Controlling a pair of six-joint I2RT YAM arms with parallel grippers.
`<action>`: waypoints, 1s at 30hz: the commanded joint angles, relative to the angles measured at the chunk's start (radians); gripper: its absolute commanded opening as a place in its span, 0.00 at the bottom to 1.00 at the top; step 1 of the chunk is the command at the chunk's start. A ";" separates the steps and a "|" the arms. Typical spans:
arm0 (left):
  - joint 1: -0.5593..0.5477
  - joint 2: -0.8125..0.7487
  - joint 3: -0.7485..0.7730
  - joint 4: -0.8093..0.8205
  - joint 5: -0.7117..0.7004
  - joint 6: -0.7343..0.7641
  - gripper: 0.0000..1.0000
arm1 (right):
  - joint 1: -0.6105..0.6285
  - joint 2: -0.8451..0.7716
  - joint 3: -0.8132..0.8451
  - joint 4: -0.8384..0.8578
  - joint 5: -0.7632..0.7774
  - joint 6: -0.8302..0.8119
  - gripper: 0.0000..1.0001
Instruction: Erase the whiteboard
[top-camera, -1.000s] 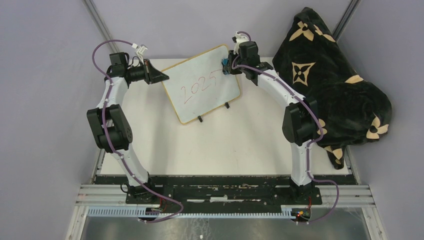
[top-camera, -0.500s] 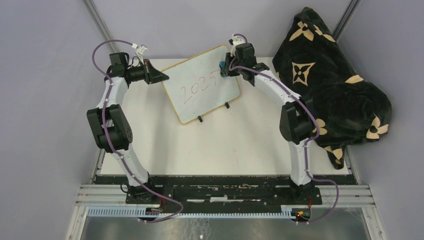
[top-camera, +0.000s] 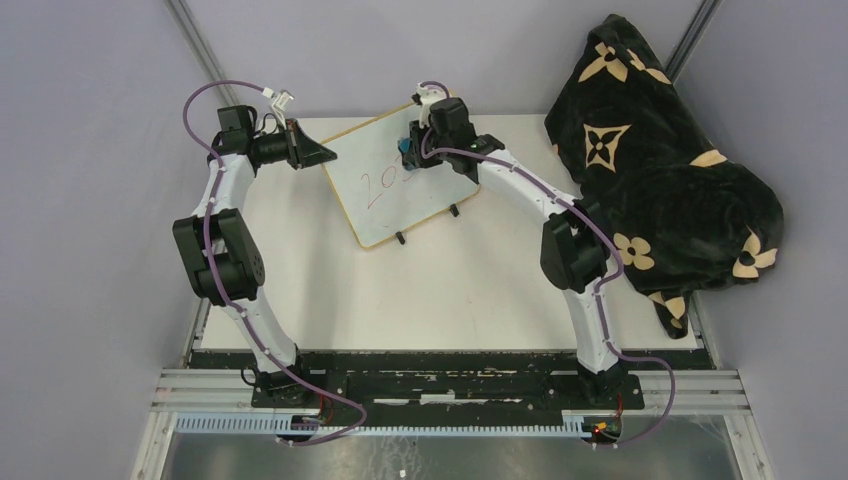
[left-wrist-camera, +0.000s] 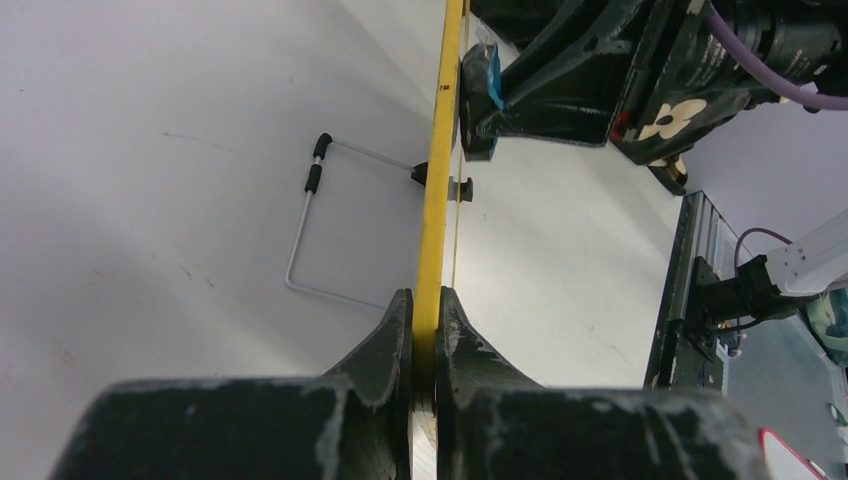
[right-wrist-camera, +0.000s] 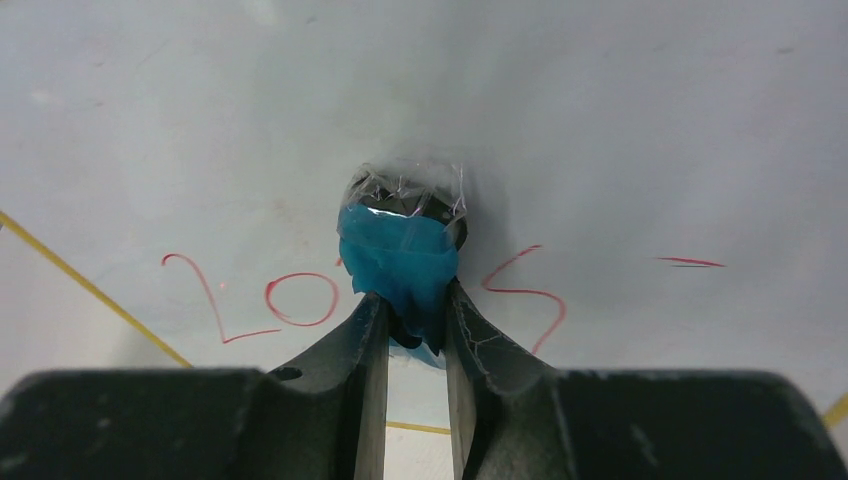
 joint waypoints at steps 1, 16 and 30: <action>0.005 0.009 -0.005 -0.037 -0.130 0.094 0.03 | 0.024 0.010 0.052 0.009 -0.028 -0.011 0.01; 0.005 -0.001 -0.012 -0.042 -0.139 0.092 0.03 | -0.108 0.020 0.048 -0.022 0.057 -0.019 0.01; 0.006 -0.005 -0.007 -0.058 -0.147 0.102 0.03 | -0.154 0.004 0.021 -0.033 0.082 -0.052 0.01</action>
